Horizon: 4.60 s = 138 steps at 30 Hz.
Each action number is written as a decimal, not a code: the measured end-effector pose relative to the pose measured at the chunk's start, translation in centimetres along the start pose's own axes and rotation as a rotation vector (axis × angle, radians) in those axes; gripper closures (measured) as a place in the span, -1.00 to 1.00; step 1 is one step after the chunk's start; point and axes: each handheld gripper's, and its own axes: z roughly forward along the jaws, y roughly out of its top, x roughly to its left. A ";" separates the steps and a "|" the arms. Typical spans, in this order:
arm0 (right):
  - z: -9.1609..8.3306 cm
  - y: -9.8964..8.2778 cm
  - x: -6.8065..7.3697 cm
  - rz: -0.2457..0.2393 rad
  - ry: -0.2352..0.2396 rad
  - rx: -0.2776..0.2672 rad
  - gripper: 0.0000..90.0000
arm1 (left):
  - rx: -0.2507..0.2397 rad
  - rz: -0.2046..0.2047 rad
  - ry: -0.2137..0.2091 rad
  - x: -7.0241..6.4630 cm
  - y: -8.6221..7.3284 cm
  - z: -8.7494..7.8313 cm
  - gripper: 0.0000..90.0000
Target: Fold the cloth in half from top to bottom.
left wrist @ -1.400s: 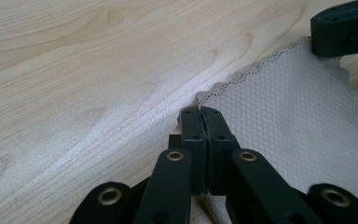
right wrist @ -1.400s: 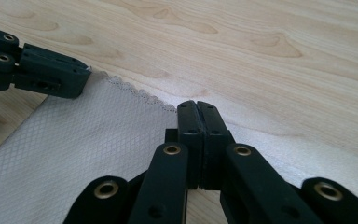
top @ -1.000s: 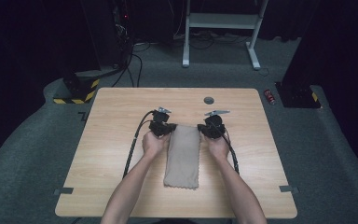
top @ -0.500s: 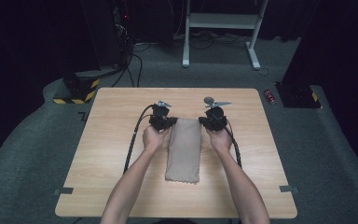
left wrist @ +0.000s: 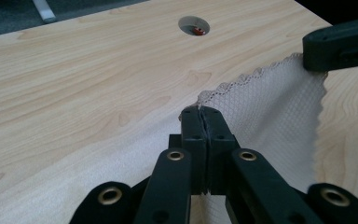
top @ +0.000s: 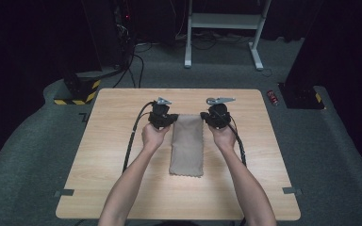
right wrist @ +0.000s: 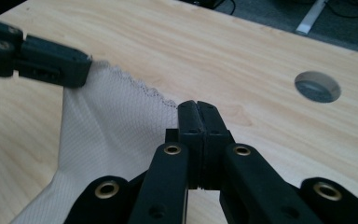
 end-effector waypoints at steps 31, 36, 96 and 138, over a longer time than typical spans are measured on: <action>-0.5 -7.8 3.0 -0.065 0.136 0.089 0.99 | 0.097 0.138 -0.082 -2.3 -6.6 -1.6 0.97; -0.6 -8.2 3.0 -0.069 0.142 0.089 0.99 | 0.106 0.144 -0.085 -2.7 -7.3 -1.5 0.97; -4.7 -11.4 4.8 -0.090 0.227 0.049 0.99 | 0.019 0.151 -0.163 -5.1 -11.5 -4.3 0.97; -5.8 -13.7 5.5 -0.085 0.261 0.053 0.76 | -0.057 0.107 -0.151 -4.9 -13.1 -7.1 0.76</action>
